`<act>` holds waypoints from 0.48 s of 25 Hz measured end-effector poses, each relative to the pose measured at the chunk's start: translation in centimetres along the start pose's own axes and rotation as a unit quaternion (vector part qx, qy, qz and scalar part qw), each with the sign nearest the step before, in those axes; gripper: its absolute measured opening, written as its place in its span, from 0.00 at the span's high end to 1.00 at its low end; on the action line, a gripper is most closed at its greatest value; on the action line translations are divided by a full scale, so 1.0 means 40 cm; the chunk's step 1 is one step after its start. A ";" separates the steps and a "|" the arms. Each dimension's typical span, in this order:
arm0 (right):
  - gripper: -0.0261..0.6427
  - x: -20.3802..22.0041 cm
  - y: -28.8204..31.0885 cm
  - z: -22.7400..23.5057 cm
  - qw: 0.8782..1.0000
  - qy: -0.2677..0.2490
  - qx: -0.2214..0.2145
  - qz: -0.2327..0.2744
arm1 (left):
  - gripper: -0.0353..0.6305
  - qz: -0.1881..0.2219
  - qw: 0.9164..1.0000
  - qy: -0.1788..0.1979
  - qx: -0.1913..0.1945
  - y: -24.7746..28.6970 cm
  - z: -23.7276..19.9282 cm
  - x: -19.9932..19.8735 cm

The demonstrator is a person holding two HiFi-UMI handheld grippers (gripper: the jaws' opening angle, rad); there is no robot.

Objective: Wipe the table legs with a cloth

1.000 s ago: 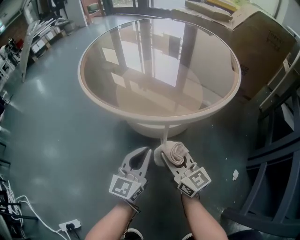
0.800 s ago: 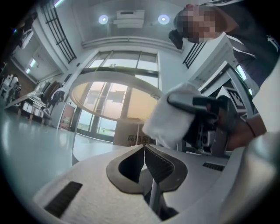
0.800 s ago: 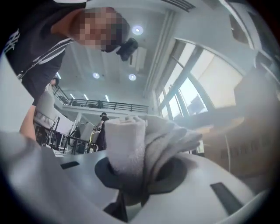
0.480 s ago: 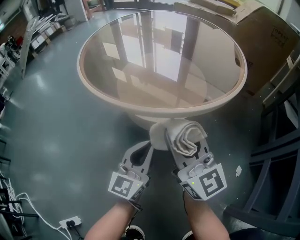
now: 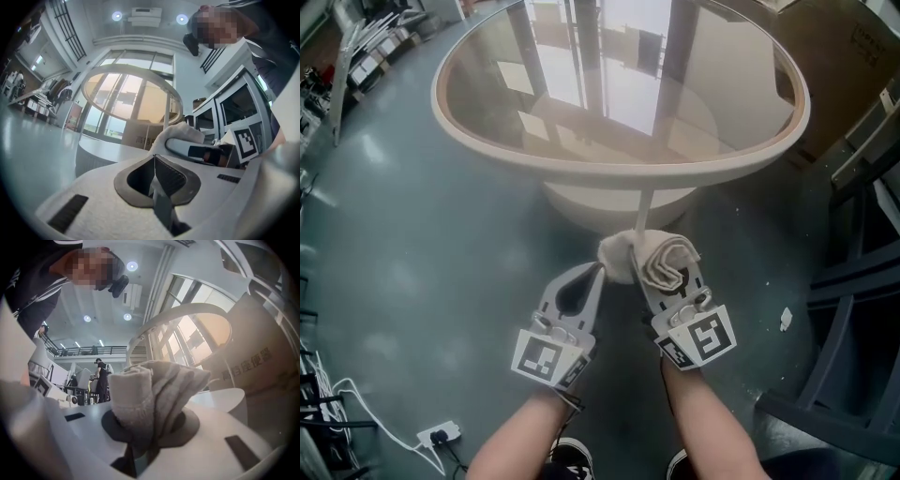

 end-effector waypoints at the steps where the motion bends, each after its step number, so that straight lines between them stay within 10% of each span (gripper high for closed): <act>1: 0.84 0.020 -0.004 0.004 1.000 0.001 0.000 -0.007 | 0.94 -0.002 1.000 0.000 0.001 -0.006 0.004 0.004; 12: 0.84 0.245 -0.050 0.058 0.994 0.066 0.008 -0.085 | 0.94 -0.007 1.000 0.009 0.012 -0.025 0.025 -0.006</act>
Point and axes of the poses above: the fingertips, and each gripper's own axes: y forward along the fingers, z to its right, x out of its underside, the point moved 9 cm from there along -y, backward along the fingers, and after that the axes turned 1 degree about y, right-handed, at the moved point
